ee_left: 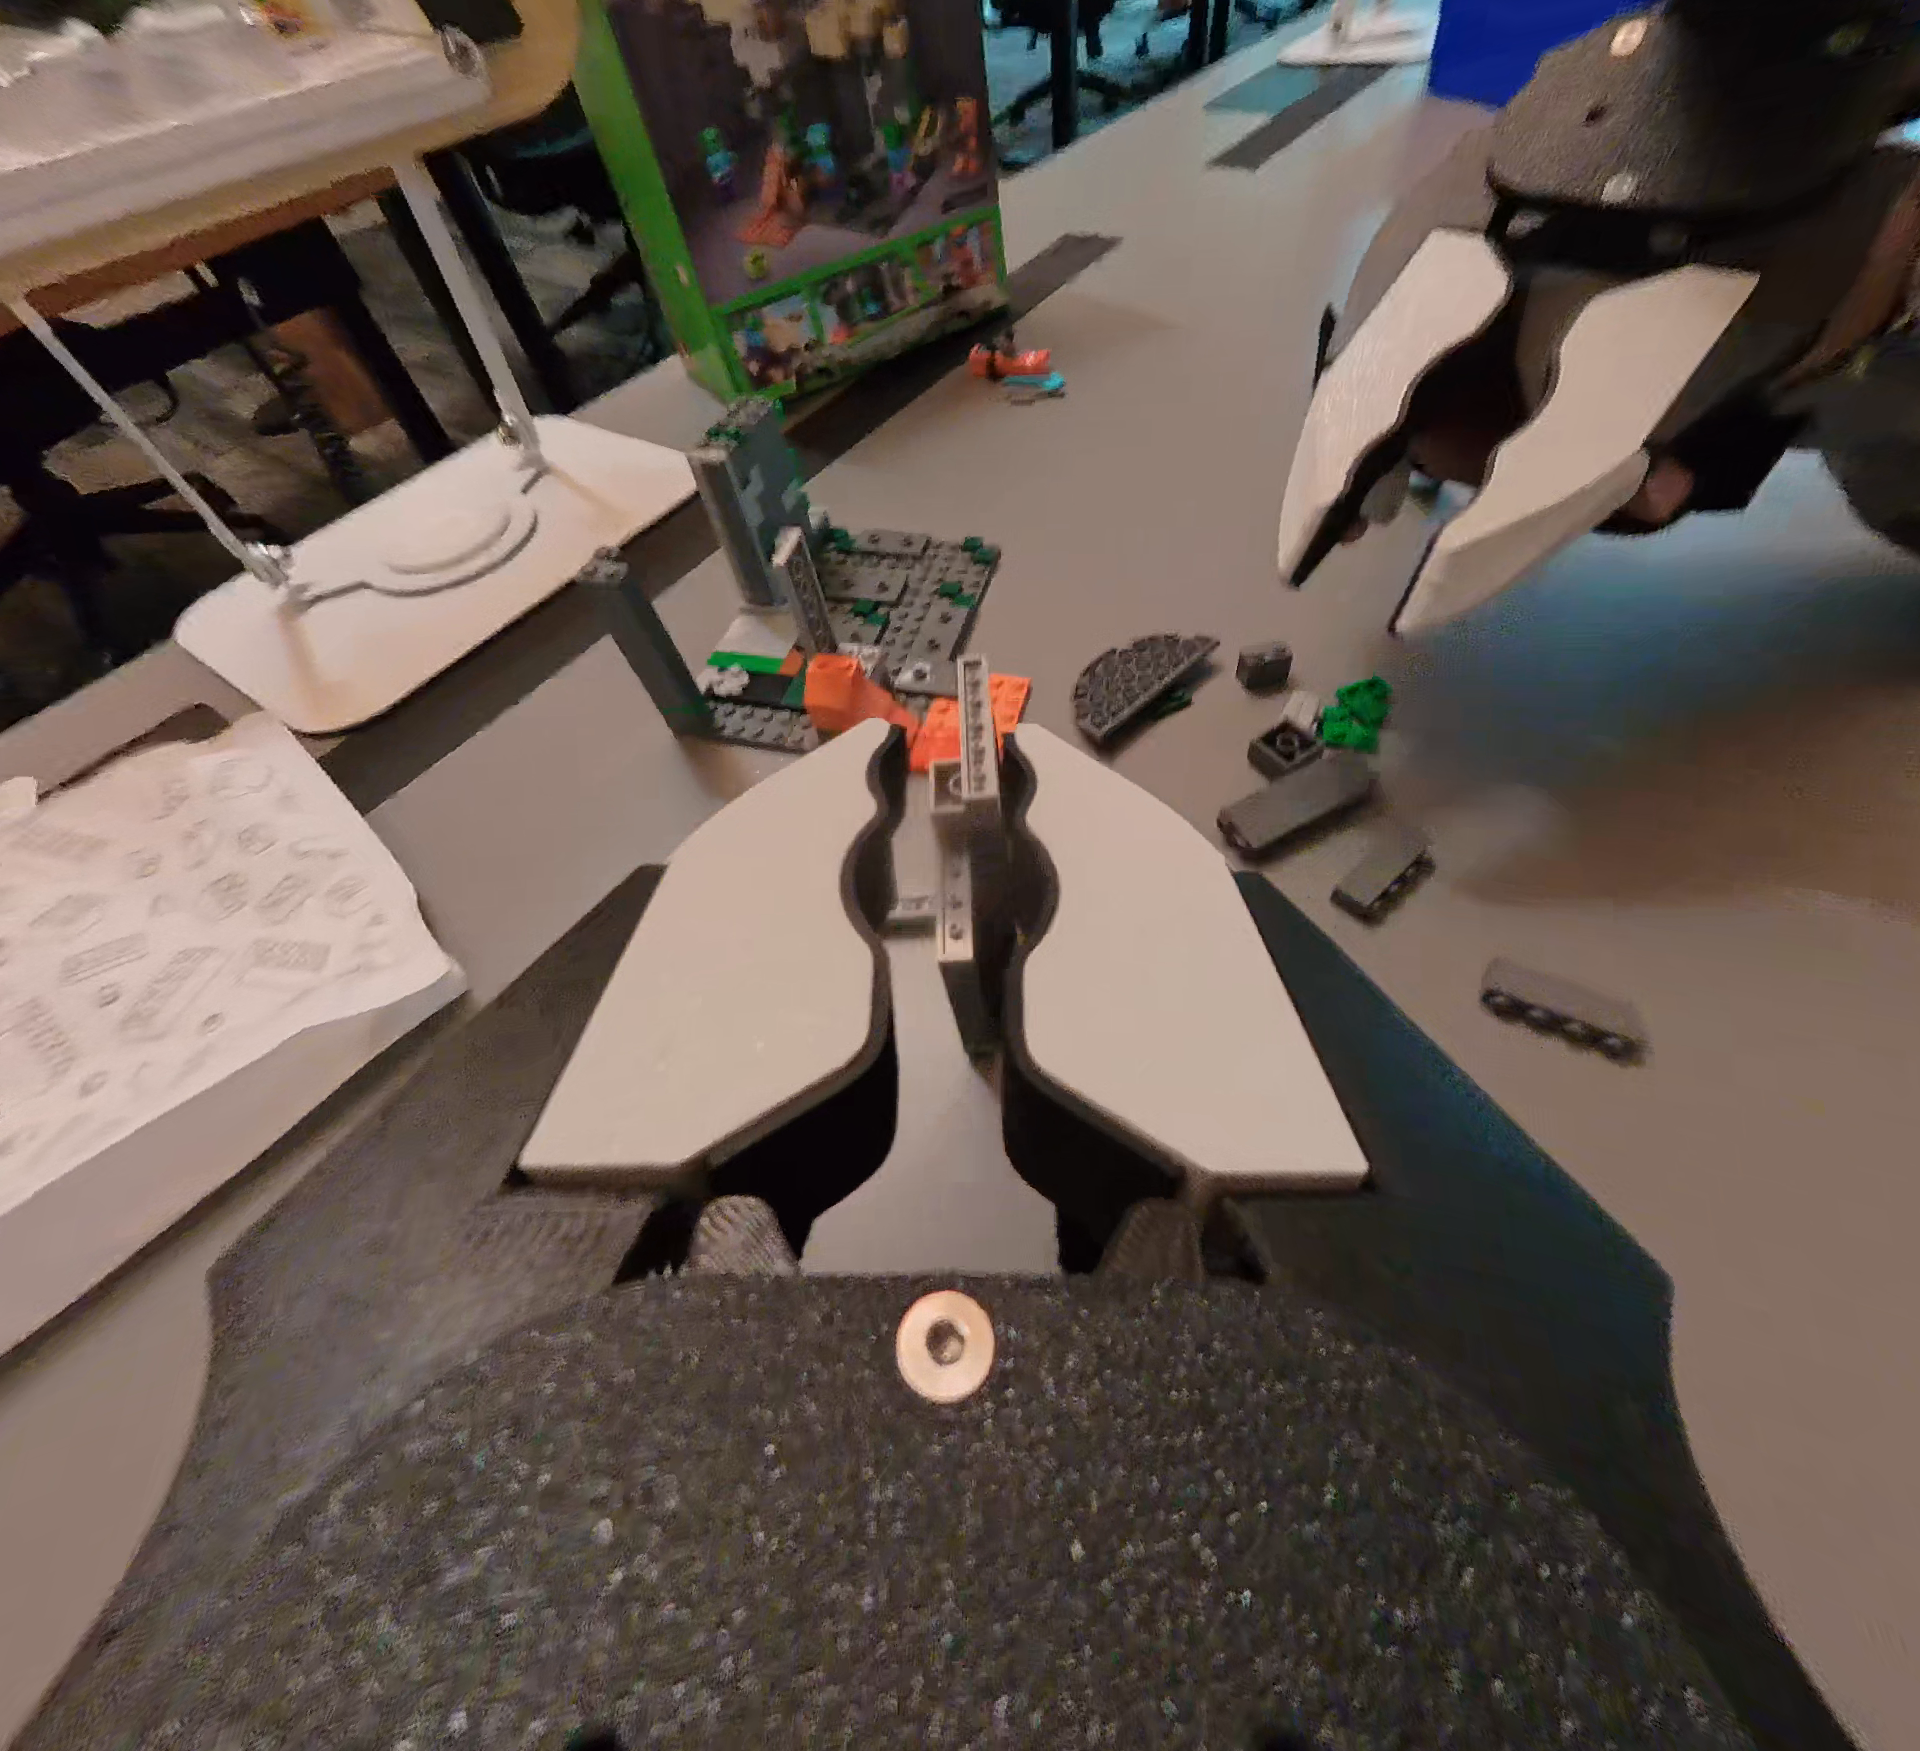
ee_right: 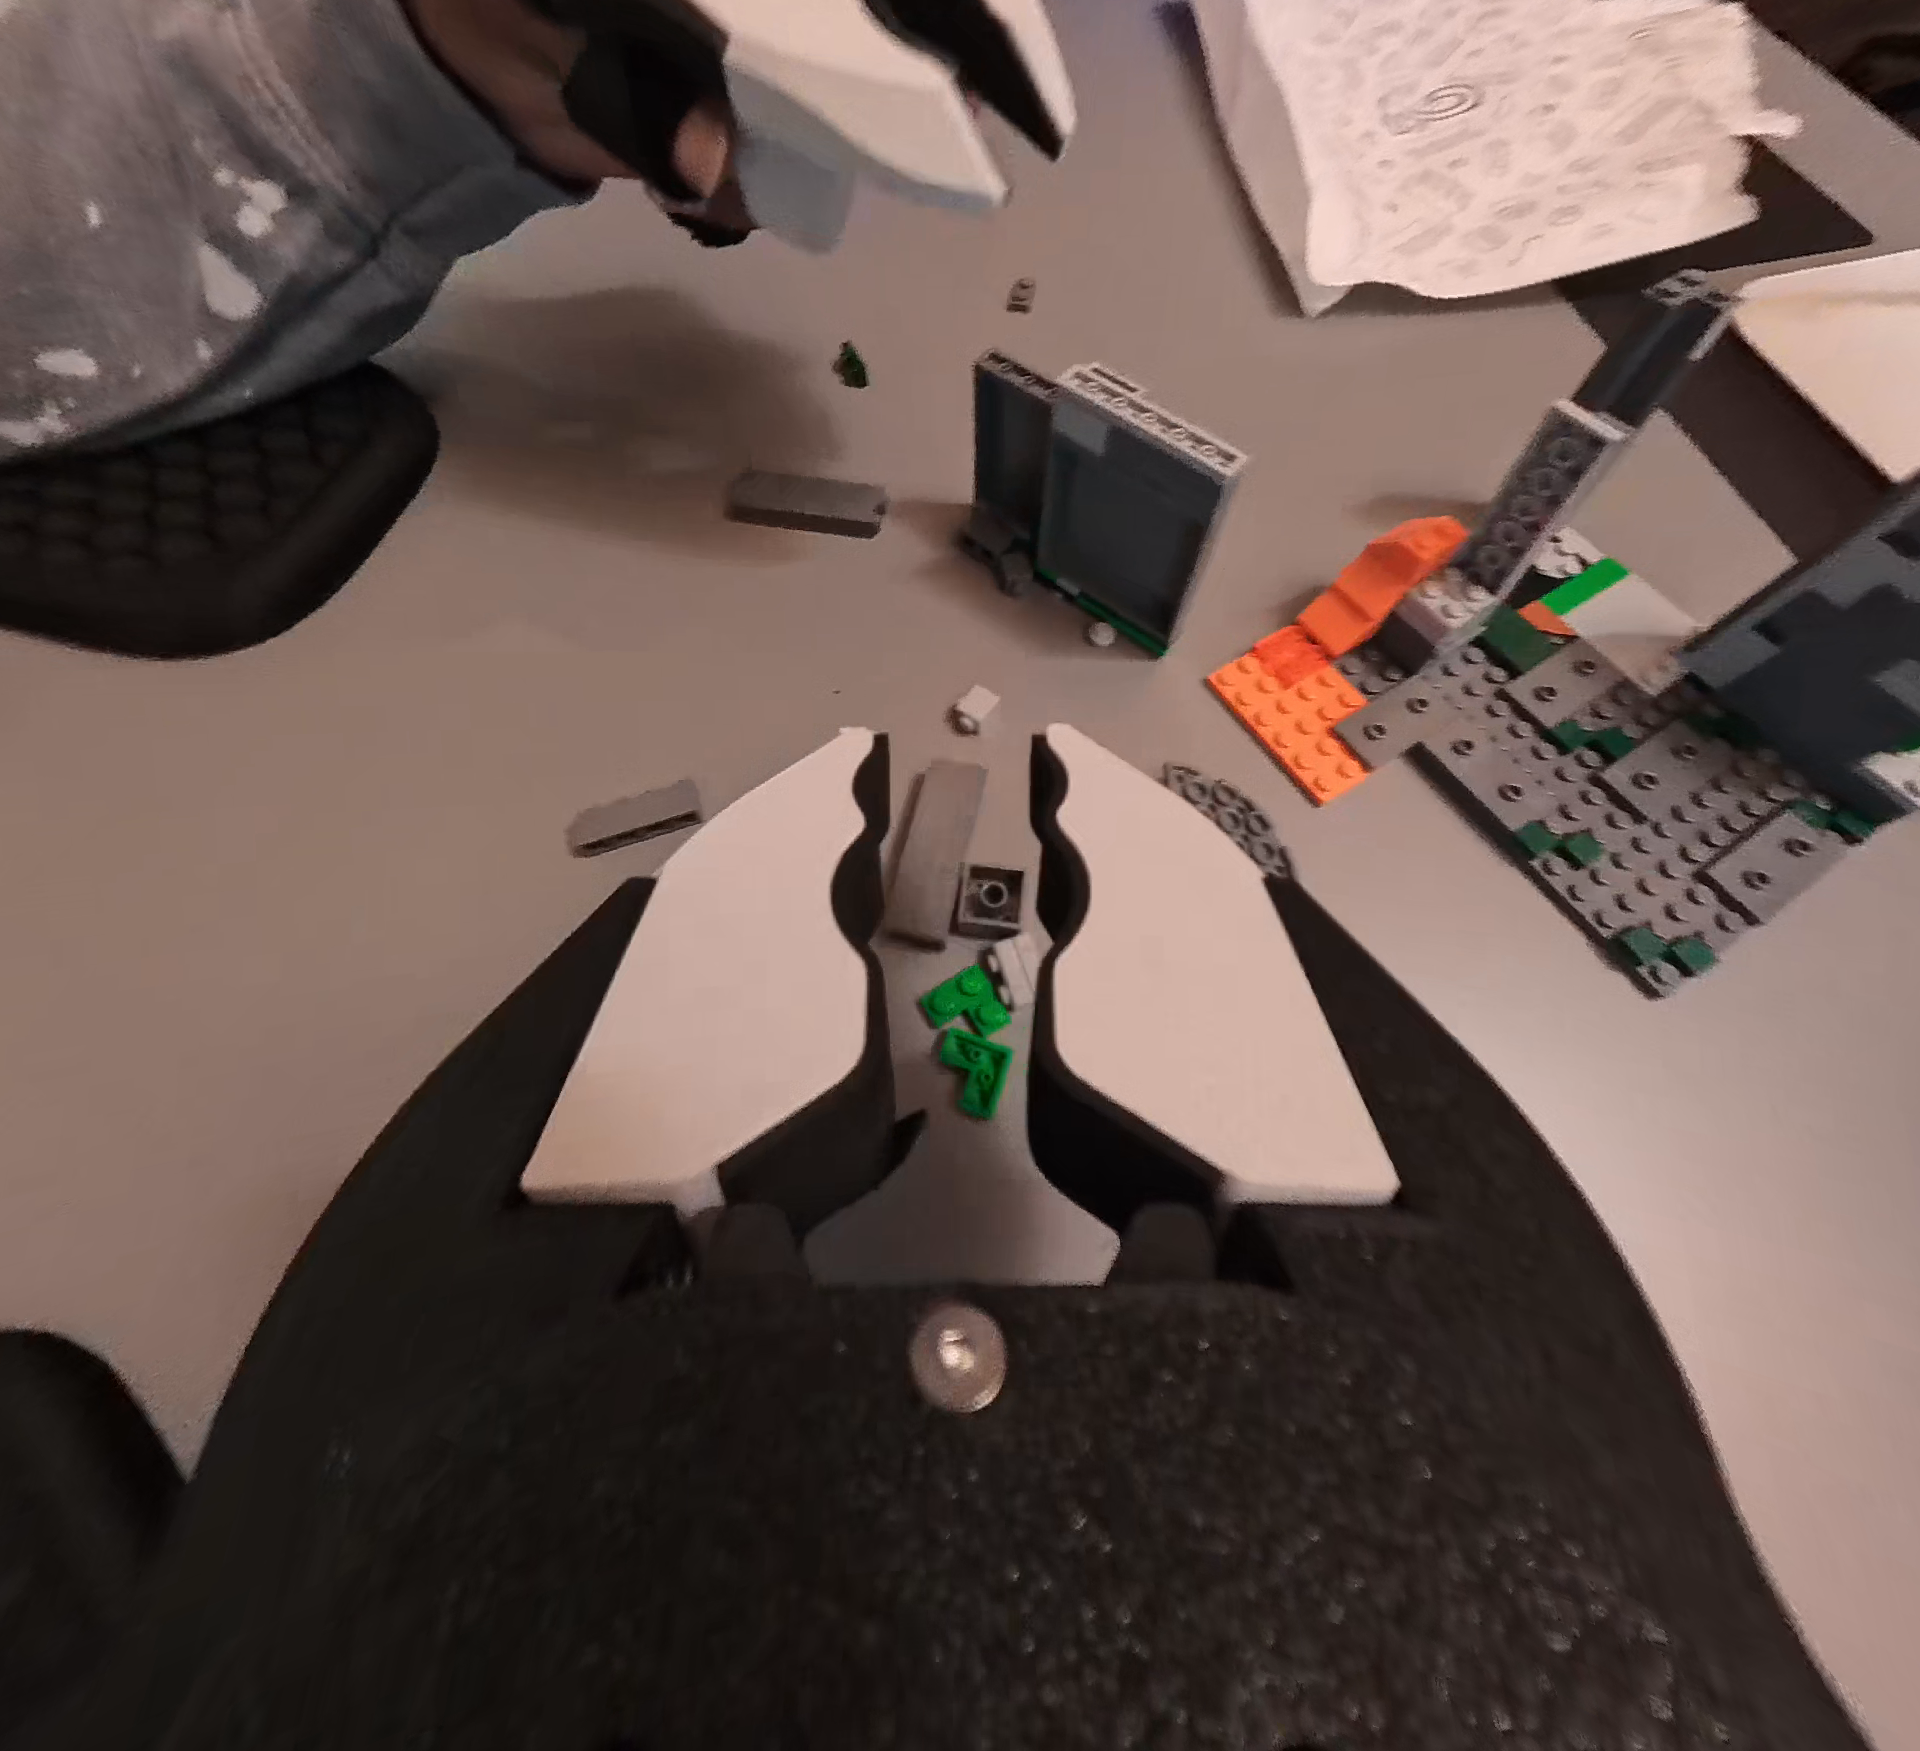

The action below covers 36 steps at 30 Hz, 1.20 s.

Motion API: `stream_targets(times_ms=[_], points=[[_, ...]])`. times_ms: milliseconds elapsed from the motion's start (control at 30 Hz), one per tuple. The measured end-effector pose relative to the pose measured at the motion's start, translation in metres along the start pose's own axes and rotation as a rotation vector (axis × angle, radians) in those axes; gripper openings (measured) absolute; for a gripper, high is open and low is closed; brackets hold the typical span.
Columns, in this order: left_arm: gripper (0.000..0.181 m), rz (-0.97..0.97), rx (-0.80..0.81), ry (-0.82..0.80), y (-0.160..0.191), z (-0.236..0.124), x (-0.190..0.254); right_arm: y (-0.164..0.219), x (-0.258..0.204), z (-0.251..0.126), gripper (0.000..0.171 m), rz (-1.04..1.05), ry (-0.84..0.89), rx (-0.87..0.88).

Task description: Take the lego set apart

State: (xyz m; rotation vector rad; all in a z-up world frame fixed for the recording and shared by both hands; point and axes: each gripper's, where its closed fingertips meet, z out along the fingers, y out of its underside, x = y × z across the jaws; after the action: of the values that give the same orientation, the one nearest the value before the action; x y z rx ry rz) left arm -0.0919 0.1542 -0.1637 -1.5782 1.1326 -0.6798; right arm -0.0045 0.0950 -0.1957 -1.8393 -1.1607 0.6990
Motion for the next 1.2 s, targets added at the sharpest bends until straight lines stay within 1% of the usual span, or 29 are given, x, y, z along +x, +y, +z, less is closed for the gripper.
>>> stream_targets(times_ms=[67, 200, 267, 300, 333, 367, 400, 567, 667, 733, 867, 933, 967, 1000, 1100, 1200], points=[[0.03, -0.001, -0.088, 0.03, 0.016, 0.005, 0.004, 0.0, 0.005, 0.0, 0.025, 0.005, 0.023, 0.008], [0.039, 0.073, -0.281, 0.026, 0.058, 0.017, 0.006, -0.003, 0.007, 0.001, 0.024, 0.0, 0.045, 0.025], [0.035, 0.118, -0.345, -0.004, 0.072, 0.022, 0.003, -0.004, 0.007, 0.002, 0.024, -0.013, 0.054, 0.025], [0.027, 0.142, -0.364, -0.036, 0.075, 0.025, -0.001, -0.004, 0.007, 0.003, 0.024, -0.022, 0.06, 0.023], [0.013, 0.165, -0.377, -0.057, 0.076, 0.026, -0.003, -0.005, 0.007, 0.003, 0.023, -0.033, 0.066, 0.021], [0.008, 0.188, -0.374, -0.067, 0.074, 0.027, -0.004, -0.005, 0.006, 0.004, 0.023, -0.045, 0.071, 0.018], [0.006, 0.215, -0.36, -0.062, 0.07, 0.027, -0.001, -0.006, 0.006, 0.005, 0.023, -0.058, 0.076, 0.015], [0.006, 0.335, -0.333, -0.029, 0.055, 0.023, 0.013, -0.018, -0.004, 0.006, 0.023, -0.137, 0.086, 0.023], [0.005, 0.435, -0.346, -0.043, 0.05, 0.022, 0.019, -0.028, -0.009, 0.007, 0.024, -0.215, 0.125, 0.024], [0.005, 0.495, -0.354, -0.043, 0.047, 0.022, 0.025, -0.029, -0.014, 0.01, 0.024, -0.289, 0.152, -0.007], [0.006, 0.564, -0.371, -0.022, 0.047, 0.025, 0.036, -0.019, -0.015, 0.021, 0.024, -0.429, 0.229, -0.131], [0.006, 0.569, -0.374, -0.011, 0.047, 0.025, 0.039, -0.016, -0.015, 0.026, 0.017, -0.478, 0.253, -0.162], [0.005, 0.57, -0.372, -0.008, 0.047, 0.025, 0.04, -0.017, -0.015, 0.027, 0.01, -0.495, 0.263, -0.161], [0.006, 0.566, -0.373, -0.011, 0.047, 0.024, 0.04, -0.017, -0.015, 0.028, 0.008, -0.503, 0.268, -0.164], [0.006, 0.537, -0.355, 0.013, 0.046, 0.023, 0.042, -0.014, -0.016, 0.028, 0.008, -0.489, 0.254, -0.171], [0.006, 0.505, -0.318, 0.038, 0.042, 0.022, 0.045, -0.017, -0.022, 0.024, 0.006, -0.415, 0.184, -0.127]])
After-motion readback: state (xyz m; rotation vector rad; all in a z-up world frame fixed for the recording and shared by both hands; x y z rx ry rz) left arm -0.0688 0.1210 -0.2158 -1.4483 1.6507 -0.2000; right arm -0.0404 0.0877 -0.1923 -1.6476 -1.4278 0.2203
